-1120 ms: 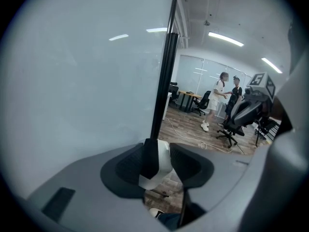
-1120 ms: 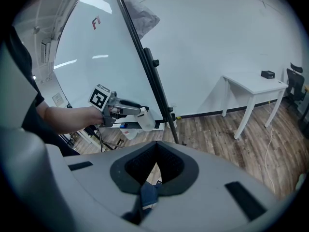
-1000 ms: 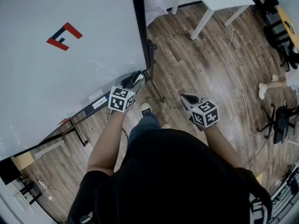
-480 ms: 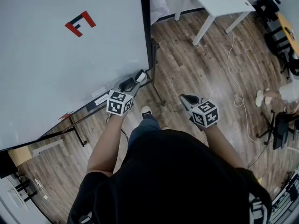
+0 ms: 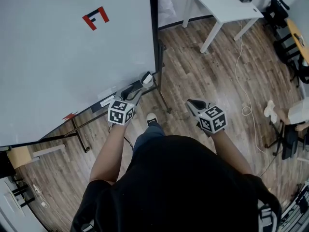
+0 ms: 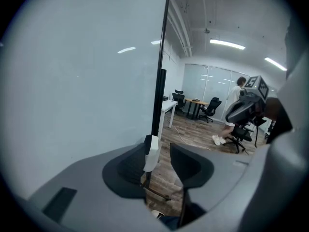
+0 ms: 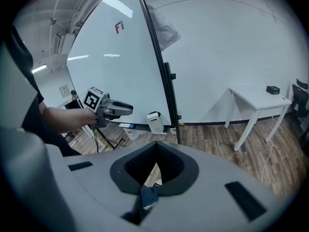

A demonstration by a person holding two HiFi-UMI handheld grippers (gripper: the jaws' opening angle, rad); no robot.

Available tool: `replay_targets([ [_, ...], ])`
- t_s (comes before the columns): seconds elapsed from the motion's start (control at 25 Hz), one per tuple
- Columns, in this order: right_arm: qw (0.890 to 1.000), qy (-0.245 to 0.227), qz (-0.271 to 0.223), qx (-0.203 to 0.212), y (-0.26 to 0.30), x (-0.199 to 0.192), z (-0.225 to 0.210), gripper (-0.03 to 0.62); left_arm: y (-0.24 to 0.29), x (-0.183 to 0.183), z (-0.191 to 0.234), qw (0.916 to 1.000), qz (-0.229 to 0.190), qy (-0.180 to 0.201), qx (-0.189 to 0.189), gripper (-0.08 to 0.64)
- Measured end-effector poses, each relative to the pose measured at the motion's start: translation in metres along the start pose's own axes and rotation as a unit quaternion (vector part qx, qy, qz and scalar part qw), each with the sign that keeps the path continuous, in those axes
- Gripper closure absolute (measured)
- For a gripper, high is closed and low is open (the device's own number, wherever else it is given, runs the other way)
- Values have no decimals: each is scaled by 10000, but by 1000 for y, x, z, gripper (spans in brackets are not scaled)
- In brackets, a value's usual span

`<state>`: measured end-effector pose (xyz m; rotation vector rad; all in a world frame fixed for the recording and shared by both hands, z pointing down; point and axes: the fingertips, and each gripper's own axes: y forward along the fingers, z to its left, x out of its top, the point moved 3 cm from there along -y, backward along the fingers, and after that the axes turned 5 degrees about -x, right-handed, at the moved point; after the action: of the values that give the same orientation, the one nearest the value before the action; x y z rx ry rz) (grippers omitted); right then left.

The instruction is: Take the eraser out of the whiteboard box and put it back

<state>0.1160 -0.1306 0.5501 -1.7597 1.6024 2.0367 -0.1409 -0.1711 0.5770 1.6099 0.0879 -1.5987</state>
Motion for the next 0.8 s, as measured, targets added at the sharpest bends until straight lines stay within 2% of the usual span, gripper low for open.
replay_targets([
  [0.8, 9991, -78, -306, -271, -53, -11, -6, 597, -42, -25, -52, 9999, -64, -45, 106, 403],
])
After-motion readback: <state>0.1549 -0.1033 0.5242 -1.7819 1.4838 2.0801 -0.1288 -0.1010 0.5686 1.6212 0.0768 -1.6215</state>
